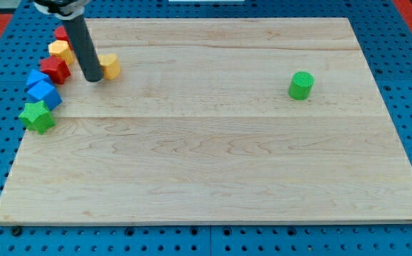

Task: Move the yellow heart into the green circle

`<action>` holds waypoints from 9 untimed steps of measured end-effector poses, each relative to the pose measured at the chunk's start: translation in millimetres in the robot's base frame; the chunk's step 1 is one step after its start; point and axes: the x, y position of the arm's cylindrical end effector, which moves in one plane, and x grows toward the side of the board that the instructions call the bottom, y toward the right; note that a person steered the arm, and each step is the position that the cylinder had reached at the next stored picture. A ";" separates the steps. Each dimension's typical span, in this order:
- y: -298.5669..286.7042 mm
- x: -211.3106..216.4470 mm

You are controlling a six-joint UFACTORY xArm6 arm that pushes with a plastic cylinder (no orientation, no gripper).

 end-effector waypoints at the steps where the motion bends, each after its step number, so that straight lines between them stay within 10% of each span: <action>1: -12.2 0.3; 4: 86.9 -33.7; 5: 188.5 -7.9; 7: 140.6 -2.6; 9: 256.8 47.0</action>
